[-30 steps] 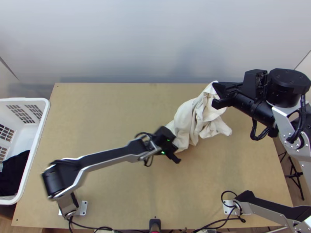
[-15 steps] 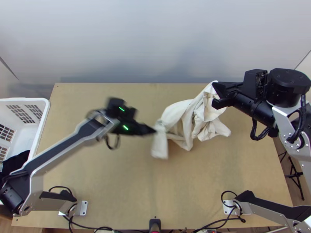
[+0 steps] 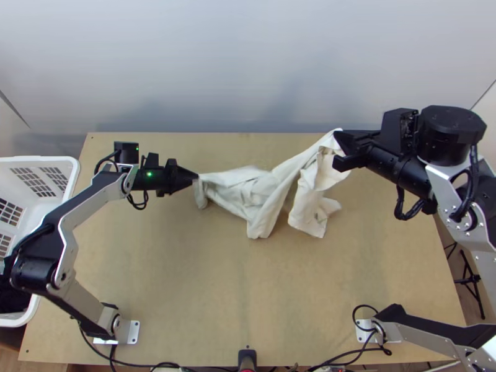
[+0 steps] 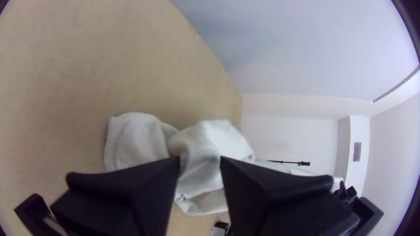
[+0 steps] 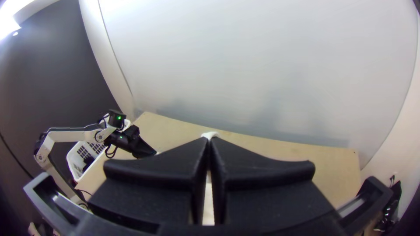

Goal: Fold the t-shirt

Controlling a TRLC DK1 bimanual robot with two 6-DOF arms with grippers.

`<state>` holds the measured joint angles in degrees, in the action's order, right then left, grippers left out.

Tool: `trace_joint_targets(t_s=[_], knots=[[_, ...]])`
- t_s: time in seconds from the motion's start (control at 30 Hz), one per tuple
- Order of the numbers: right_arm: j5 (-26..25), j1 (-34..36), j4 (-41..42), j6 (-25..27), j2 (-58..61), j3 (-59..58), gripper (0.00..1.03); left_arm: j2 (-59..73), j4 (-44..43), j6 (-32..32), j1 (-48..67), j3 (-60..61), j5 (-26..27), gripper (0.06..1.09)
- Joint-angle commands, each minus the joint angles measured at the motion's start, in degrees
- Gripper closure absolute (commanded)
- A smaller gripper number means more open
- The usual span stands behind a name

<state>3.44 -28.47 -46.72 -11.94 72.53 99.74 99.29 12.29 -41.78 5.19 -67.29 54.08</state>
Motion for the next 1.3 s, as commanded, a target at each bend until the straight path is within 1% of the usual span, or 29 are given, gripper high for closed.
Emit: trace_joint_targets(t_s=[0.0, 0.03, 0.2, 0.3, 0.4, 0.57, 0.63, 0.73, 0.87, 0.93, 0.97, 1.0, 1.03, 1.17, 1.27], knots=[[0.0, -0.1, 0.0, 0.0, 1.5, 1.2, 0.99, 3.4, -0.3, -0.1, -4.3, 0.5, 1.5, 0.14], [0.0, -0.1, 0.0, 0.0, 1.6, 1.3, 0.99, 3.3, -0.3, -0.7, -4.3, 0.4, 1.5, 0.1], [0.0, -0.1, 0.0, 0.0, 2.0, 2.1, 0.99, 0.8, 1.0, -0.6, -4.3, 0.5, 1.3, 0.1], [0.0, 0.0, 0.0, 0.0, 1.9, 2.2, 0.99, -4.7, 4.5, 2.2, -3.0, 1.8, 1.1, 0.1], [0.0, 0.0, 0.0, 0.0, 1.9, 2.3, 0.99, -11.8, 7.2, 3.7, 0.0, 3.1, 0.9, 0.1], [0.0, 0.0, 0.0, 0.0, 1.9, 2.6, 0.99, -19.9, 10.6, 3.5, 7.5, 2.2, 1.1, 0.11], [0.0, 0.0, 0.0, 0.0, 1.9, 2.8, 0.99, -21.5, 11.2, 2.4, 11.7, 2.9, 1.1, 0.11], [0.0, 0.0, 0.0, 0.0, 1.9, 2.9, 0.99, -21.7, 13.4, 3.3, 19.9, 4.9, -0.3, 0.1], [0.0, 0.0, 0.0, 0.0, 1.7, 2.9, 0.99, -20.1, 8.4, 4.3, 29.4, 8.8, -8.1, 0.1], [0.0, 0.1, 0.0, 0.0, 1.6, 2.9, 0.99, -18.9, 5.2, 4.3, 33.0, 9.5, -13.7, 0.11], [0.0, 0.1, 0.0, 0.0, 1.6, 2.9, 0.99, -18.2, 3.1, 4.6, 34.8, 9.7, -17.6, 0.11], [0.0, 0.1, 0.0, -0.1, 1.6, 2.9, 0.99, -17.0, 1.4, 5.0, 36.3, 9.9, -20.4, 0.11], [0.0, 0.1, 0.0, -0.1, 1.5, 2.9, 0.99, -15.8, 0.9, 5.4, 37.4, 9.6, -22.2, 0.11], [0.0, 0.2, -0.2, -0.1, 1.0, 2.9, 0.99, -11.9, -2.0, 7.5, 41.8, 8.8, -32.7, 0.11], [0.0, 0.5, -0.4, -0.2, 0.5, 2.8, 0.99, -9.6, -5.3, 7.4, 43.9, 8.7, -37.4, 0.11]])
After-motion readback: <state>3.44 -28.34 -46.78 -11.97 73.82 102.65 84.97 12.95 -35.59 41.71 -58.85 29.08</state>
